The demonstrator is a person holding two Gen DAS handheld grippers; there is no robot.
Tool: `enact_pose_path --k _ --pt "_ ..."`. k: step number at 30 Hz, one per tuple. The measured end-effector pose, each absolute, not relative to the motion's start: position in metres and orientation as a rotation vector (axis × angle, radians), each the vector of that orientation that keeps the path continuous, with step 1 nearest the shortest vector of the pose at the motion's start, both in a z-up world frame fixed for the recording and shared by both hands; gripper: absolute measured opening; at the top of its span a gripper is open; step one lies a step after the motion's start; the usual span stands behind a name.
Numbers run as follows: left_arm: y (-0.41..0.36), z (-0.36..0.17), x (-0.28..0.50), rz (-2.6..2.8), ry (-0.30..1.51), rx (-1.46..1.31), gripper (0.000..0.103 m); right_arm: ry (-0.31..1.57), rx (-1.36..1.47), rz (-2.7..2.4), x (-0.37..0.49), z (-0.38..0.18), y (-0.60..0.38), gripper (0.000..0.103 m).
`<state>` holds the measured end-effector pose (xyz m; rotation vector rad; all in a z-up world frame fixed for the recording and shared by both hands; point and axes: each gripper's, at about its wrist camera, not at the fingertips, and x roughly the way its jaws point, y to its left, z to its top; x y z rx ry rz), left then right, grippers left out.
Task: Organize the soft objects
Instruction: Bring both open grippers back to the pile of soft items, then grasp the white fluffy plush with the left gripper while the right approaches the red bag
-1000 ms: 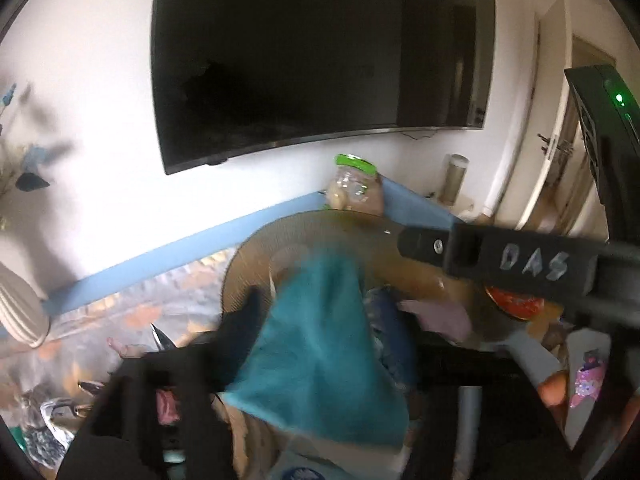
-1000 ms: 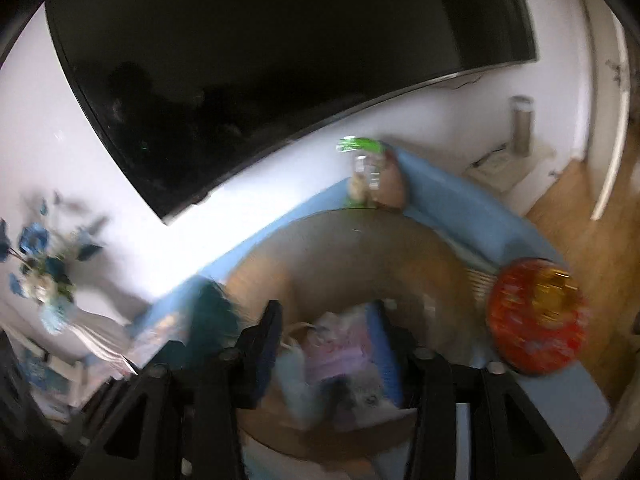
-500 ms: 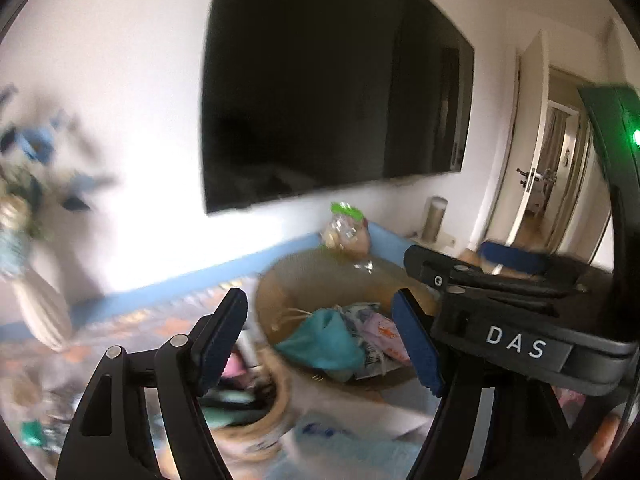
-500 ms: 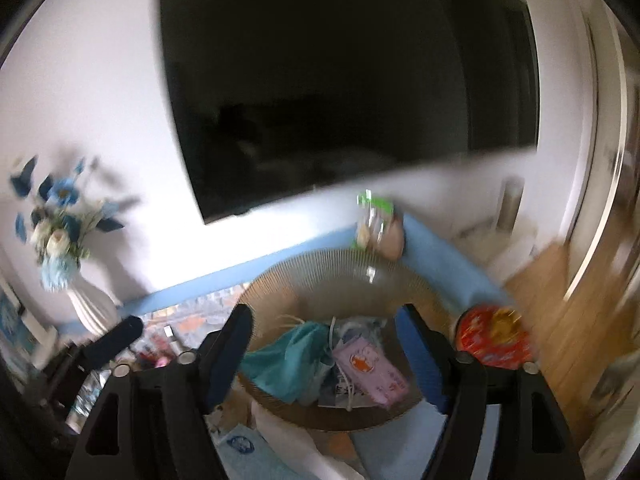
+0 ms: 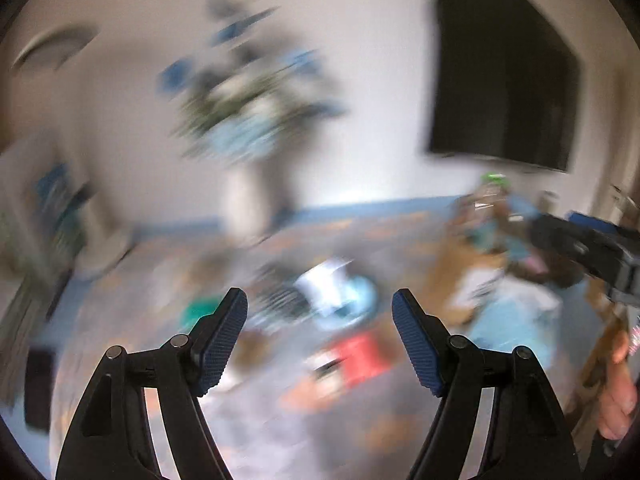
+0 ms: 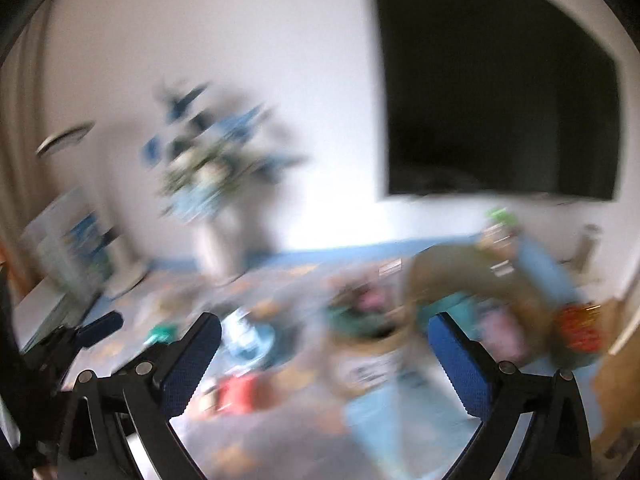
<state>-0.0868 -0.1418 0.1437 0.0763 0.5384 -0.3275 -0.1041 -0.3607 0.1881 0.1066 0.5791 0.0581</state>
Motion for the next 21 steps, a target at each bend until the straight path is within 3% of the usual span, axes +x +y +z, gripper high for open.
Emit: enact_pose_path --k 10,21 --pt "0.008 0.042 -0.059 -0.031 0.792 -0.026 0.073 0.832 0.035 0.186 -0.050 0.057 -0.259 0.103" --pt "0.026 -0.002 -0.044 0.002 0.878 -0.090 0.073 0.814 -0.031 0.317 -0.046 0.024 -0.221 0.103"
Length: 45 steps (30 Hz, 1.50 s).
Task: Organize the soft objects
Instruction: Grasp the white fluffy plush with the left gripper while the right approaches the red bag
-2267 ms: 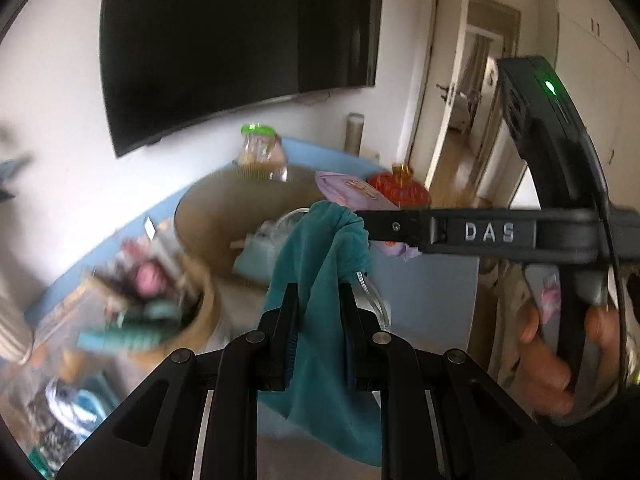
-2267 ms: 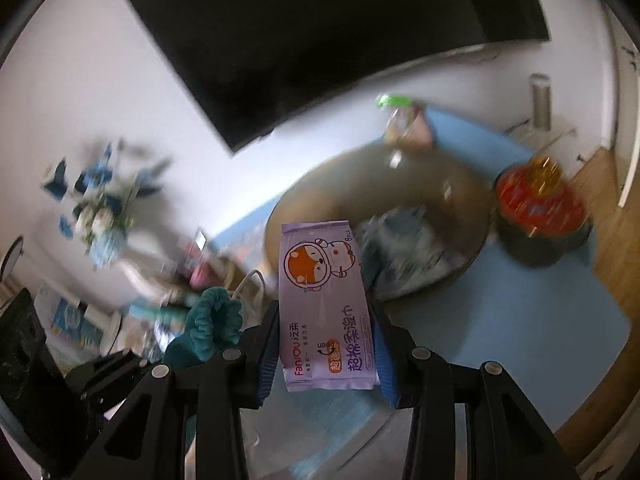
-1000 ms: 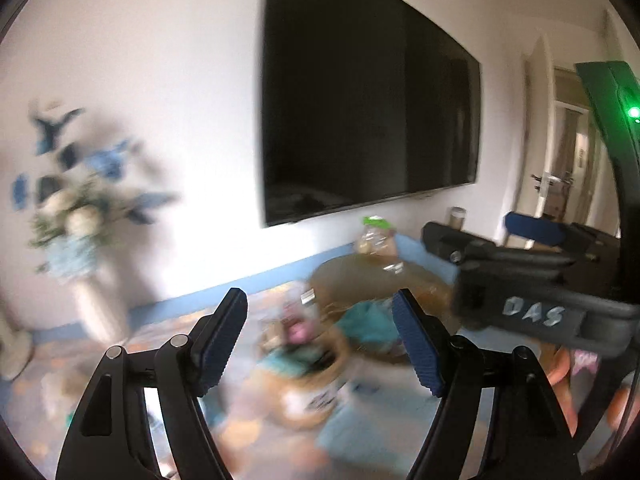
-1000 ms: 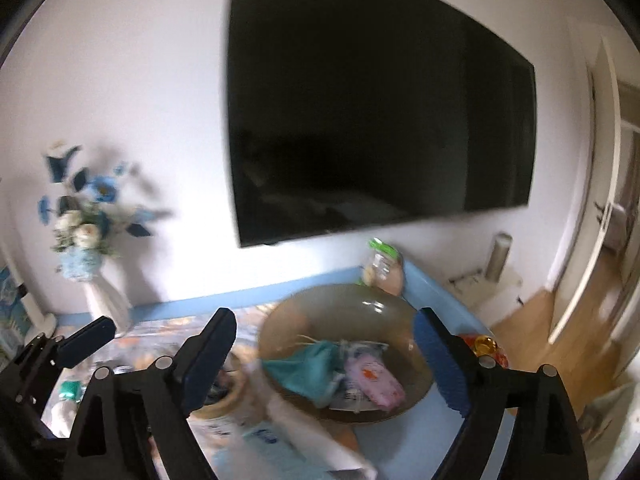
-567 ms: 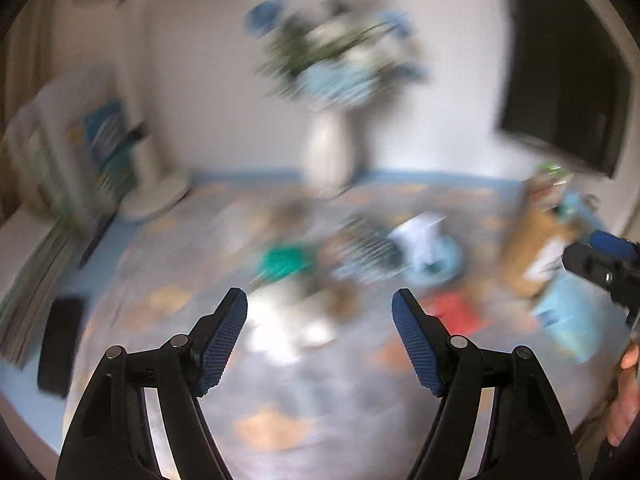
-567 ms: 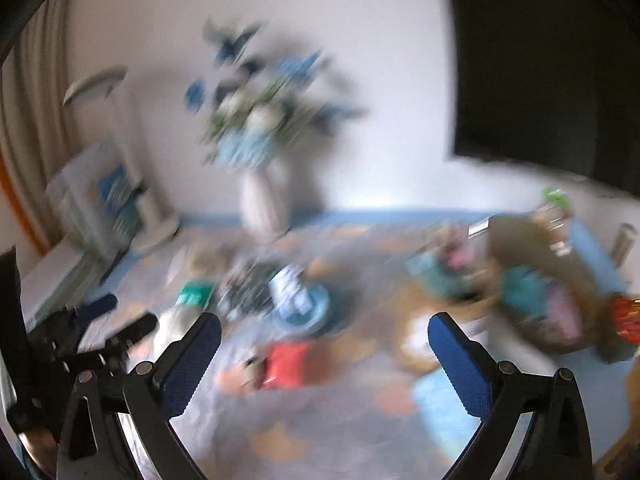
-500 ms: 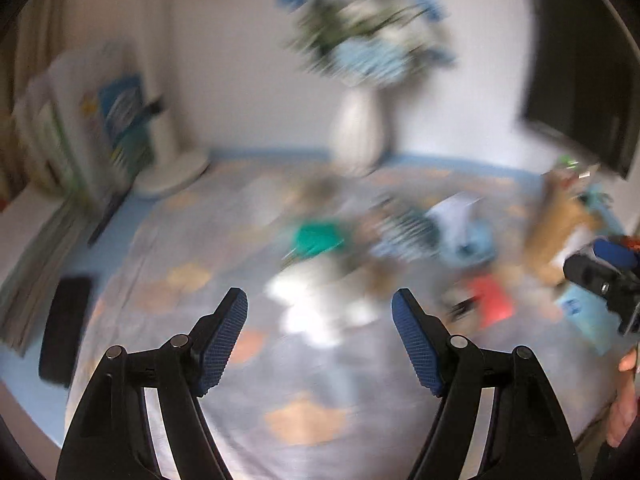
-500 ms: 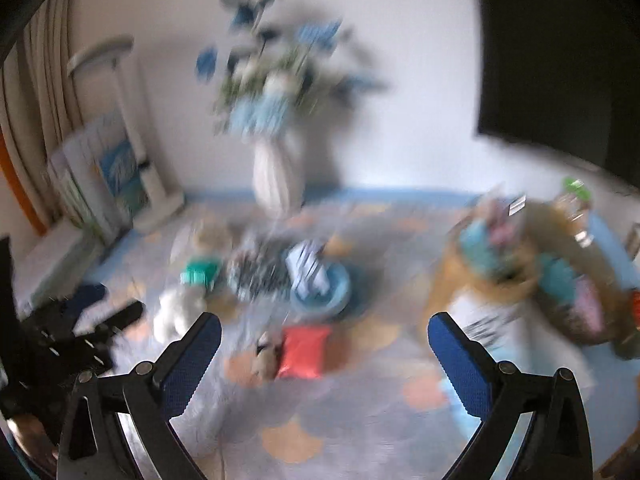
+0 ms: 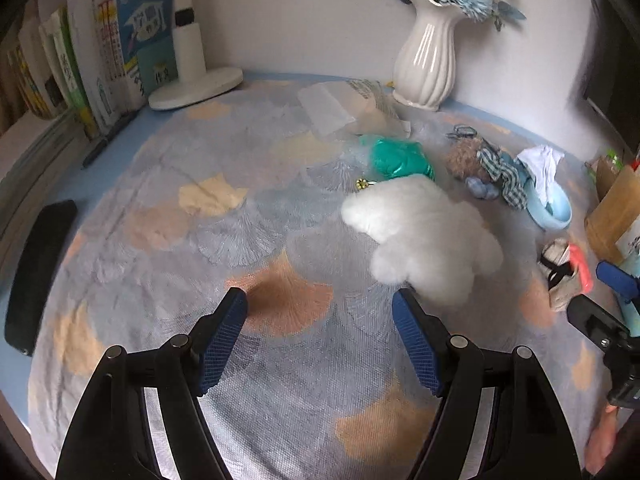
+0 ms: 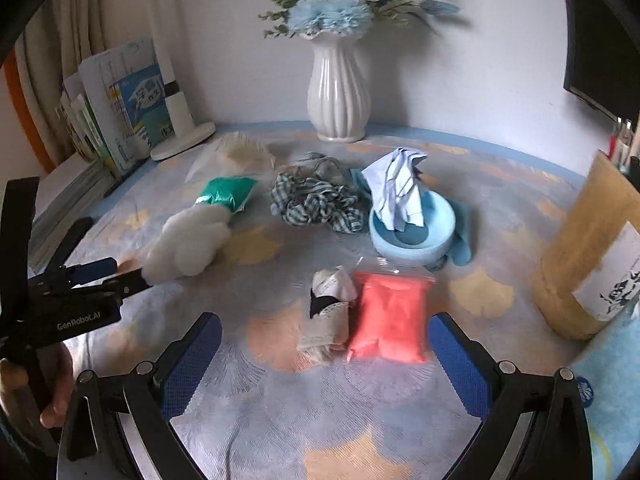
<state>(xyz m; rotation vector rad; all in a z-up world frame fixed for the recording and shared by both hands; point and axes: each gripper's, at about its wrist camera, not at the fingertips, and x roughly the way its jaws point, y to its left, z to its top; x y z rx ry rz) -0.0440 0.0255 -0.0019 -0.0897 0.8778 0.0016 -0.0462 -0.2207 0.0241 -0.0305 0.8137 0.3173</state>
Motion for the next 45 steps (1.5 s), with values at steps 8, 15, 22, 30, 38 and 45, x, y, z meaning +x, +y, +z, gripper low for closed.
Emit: enact_pose_path --k 8,15,22,30,38,45 --pt "0.028 0.000 -0.051 0.071 0.842 -0.093 0.074 0.842 0.067 0.366 -0.043 0.018 -0.233 0.097" --pt "0.044 0.006 -0.053 0.038 0.857 -0.209 0.074 0.831 0.008 0.373 -0.051 0.019 -0.222 0.051" --pt "0.027 0.035 -0.047 -0.075 0.814 -0.225 0.074 0.875 0.059 0.350 -0.043 0.015 -0.232 0.053" --pt "0.012 0.018 -0.002 -0.167 0.902 -0.292 0.074 0.978 0.237 0.334 -0.020 0.013 -0.246 0.064" --pt "0.005 0.002 0.004 -0.157 0.868 -0.283 0.076 0.981 0.089 0.177 -0.005 0.007 -0.216 0.064" --pt "-0.004 0.004 0.000 -0.205 0.854 -0.267 0.088 0.959 0.015 0.114 -0.004 0.006 -0.209 0.064"
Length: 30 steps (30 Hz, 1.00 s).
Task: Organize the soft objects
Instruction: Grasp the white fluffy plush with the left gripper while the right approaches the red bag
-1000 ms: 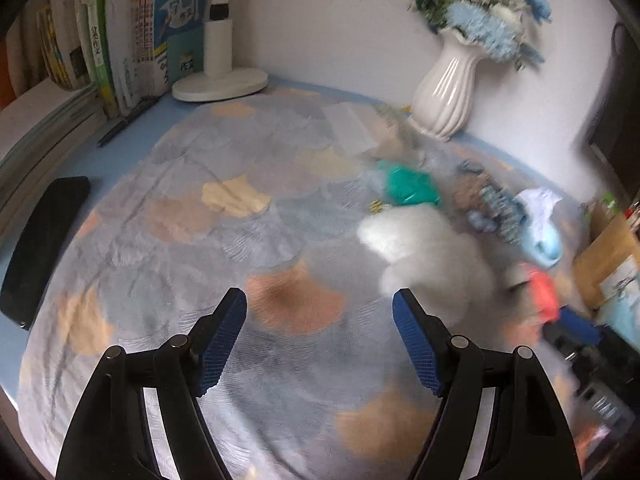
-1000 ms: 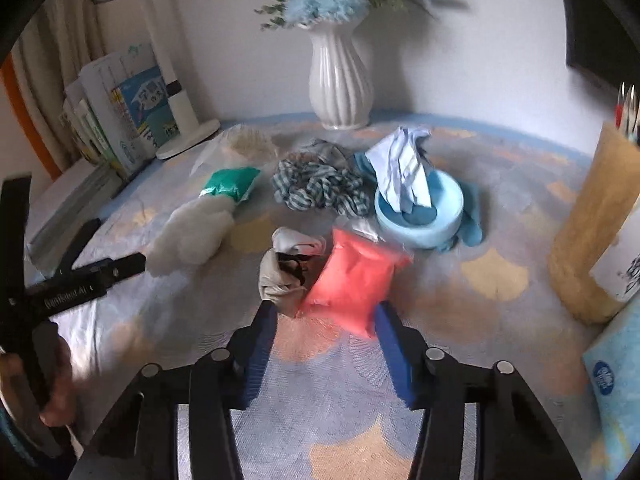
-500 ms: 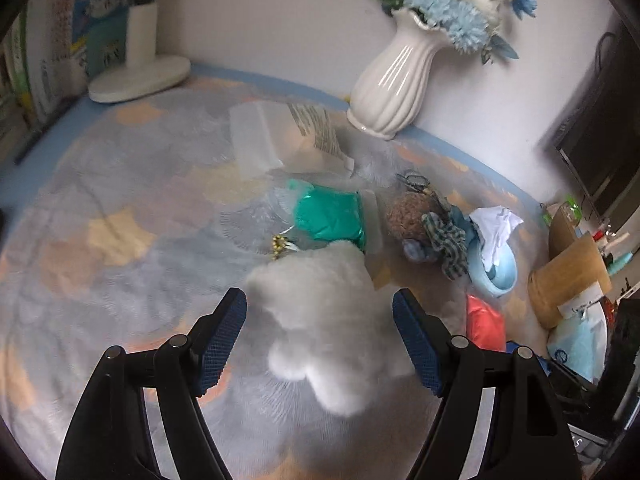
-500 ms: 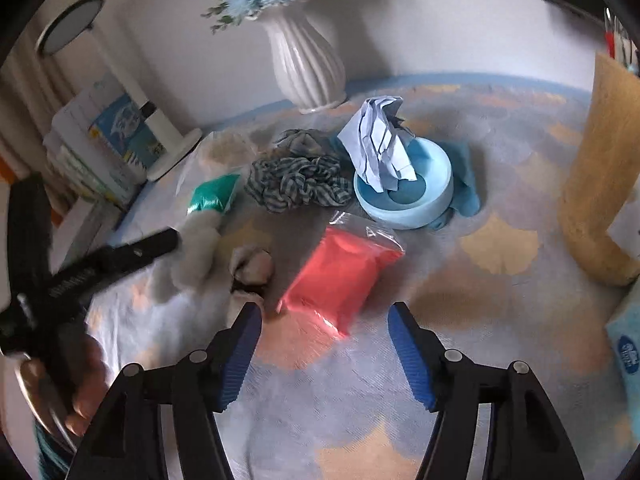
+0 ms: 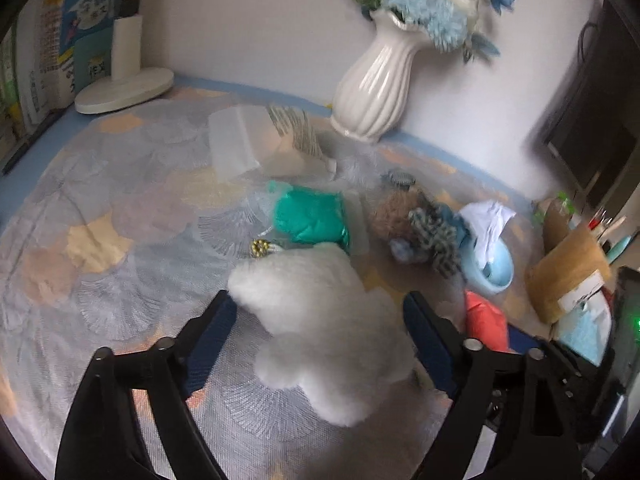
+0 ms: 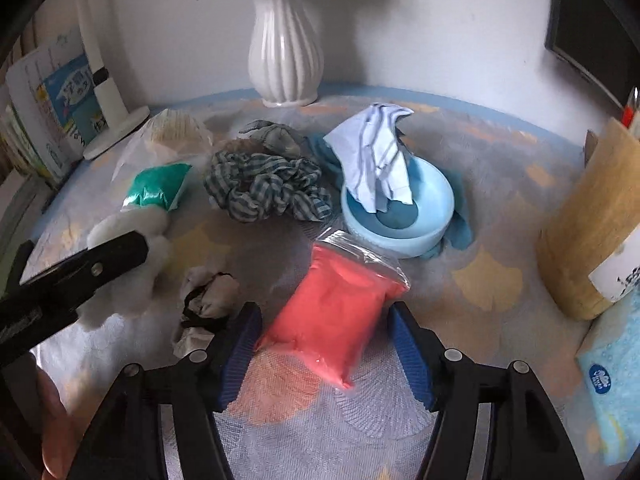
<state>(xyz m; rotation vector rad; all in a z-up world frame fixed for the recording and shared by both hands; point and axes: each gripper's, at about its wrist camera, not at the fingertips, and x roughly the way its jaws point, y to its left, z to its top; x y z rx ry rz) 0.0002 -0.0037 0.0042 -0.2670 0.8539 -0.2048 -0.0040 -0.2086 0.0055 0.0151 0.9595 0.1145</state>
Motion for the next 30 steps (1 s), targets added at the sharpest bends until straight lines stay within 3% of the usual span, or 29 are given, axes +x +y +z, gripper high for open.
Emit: enact_pose_path --k 3,9,11,13,15,30 --pt "0.002 0.009 -0.008 -0.198 0.801 -0.302 0.096 0.959 0.053 0.120 -0.004 0.005 -0.216 0.065" --pt "-0.001 -0.001 0.006 -0.118 0.876 -0.264 0.096 0.963 0.019 0.131 -0.007 0.002 -0.209 0.074" --pt "-0.009 0.001 0.006 -0.094 0.870 -0.205 0.085 0.961 0.018 0.129 -0.008 0.002 -0.208 0.069" --pt "-0.016 0.002 0.006 -0.099 0.868 -0.160 0.057 0.947 0.035 0.128 -0.010 0.004 -0.212 0.055" --pt "-0.020 0.001 0.005 -0.129 0.864 -0.142 0.050 0.940 0.054 0.136 -0.012 0.005 -0.217 0.046" --pt "-0.034 0.028 -0.022 -0.215 0.755 -0.147 0.048 0.780 0.204 0.130 -0.062 0.045 -0.280 0.044"
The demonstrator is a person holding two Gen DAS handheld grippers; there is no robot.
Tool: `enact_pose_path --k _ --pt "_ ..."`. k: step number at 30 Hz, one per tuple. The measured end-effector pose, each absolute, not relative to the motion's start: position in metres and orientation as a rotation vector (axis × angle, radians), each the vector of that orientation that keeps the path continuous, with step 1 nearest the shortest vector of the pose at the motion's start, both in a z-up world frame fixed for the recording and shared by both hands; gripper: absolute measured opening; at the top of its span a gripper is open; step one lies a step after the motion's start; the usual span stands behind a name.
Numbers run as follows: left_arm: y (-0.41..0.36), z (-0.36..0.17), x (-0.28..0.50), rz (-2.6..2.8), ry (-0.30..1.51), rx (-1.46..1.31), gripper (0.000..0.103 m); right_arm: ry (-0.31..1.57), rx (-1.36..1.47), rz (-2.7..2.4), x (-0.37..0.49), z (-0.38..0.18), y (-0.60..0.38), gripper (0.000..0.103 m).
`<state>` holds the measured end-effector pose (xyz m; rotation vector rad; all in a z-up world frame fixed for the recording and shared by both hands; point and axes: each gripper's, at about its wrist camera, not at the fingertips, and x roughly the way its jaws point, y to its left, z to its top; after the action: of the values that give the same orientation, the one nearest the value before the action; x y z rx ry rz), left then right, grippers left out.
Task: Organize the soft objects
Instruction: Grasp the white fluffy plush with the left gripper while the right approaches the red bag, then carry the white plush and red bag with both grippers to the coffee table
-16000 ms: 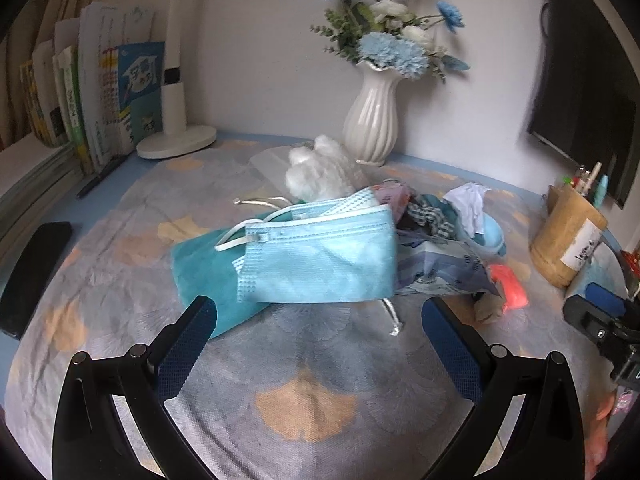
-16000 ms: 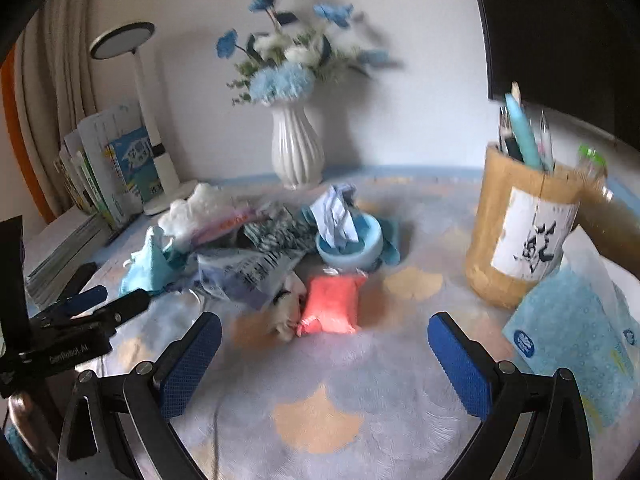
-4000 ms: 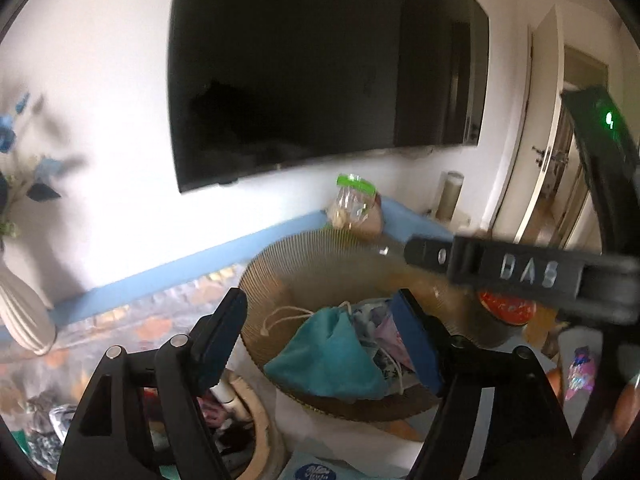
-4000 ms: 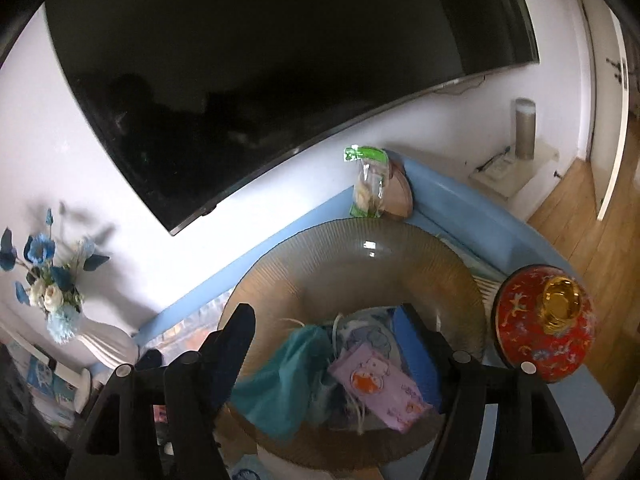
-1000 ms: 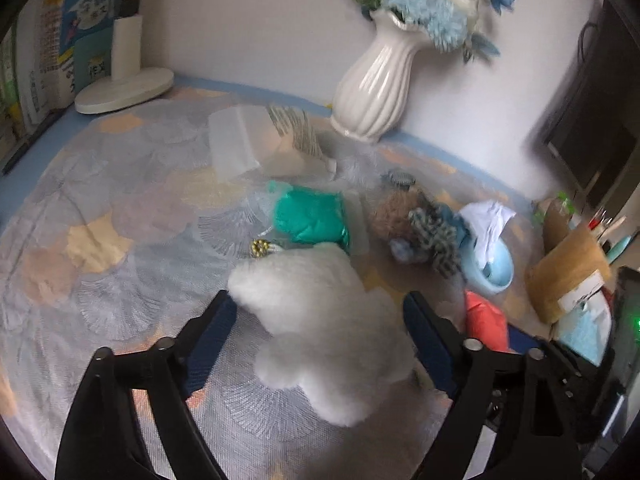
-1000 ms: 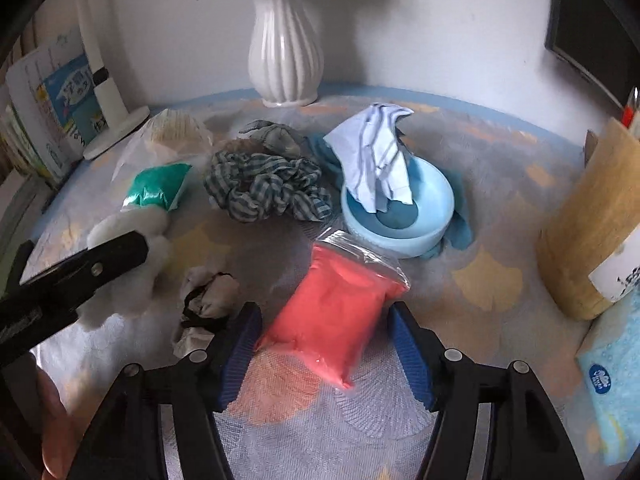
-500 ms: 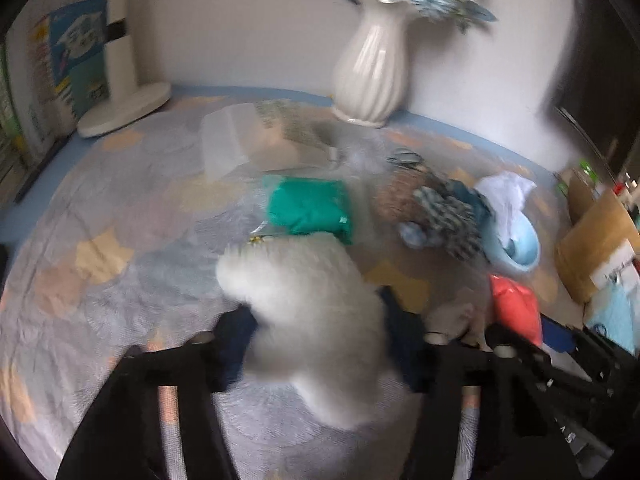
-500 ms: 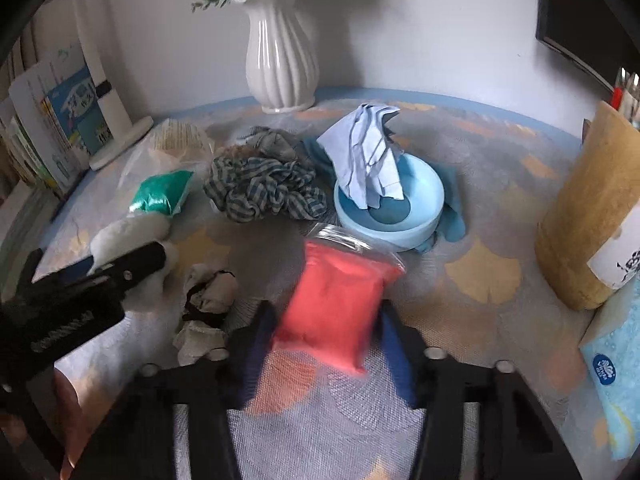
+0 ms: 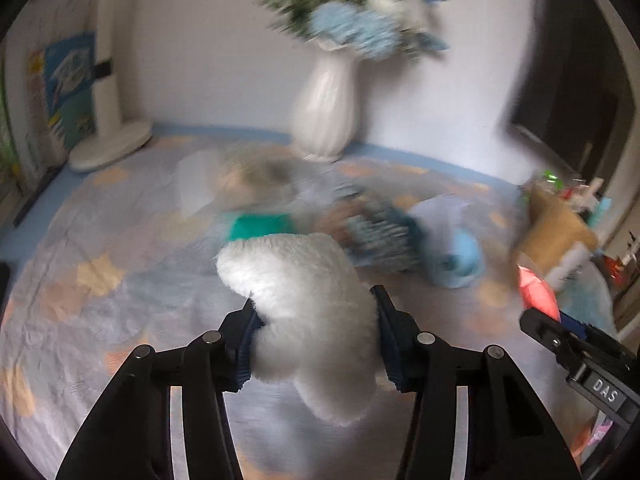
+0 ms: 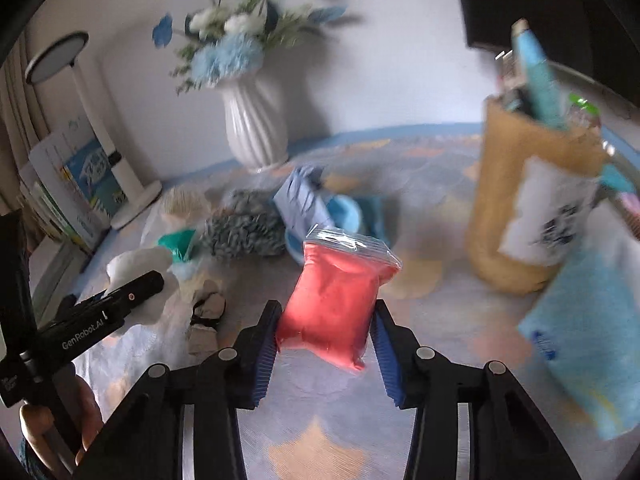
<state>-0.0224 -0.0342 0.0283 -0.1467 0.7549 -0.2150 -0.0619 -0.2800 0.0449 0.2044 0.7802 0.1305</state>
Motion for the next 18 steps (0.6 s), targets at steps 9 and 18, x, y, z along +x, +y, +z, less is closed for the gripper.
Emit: enact_pose_path --k 9,18 --pt "-0.110 0.063 -0.049 -0.439 0.738 -0.072 0.048 0.723 0.209 0.003 -0.088 0.089 -0.324 0.044" --pt "-0.159 0.088 -0.052 -0.631 0.767 -0.120 0.048 0.664 0.305 -0.119 -0.113 0.118 -0.384 0.044"
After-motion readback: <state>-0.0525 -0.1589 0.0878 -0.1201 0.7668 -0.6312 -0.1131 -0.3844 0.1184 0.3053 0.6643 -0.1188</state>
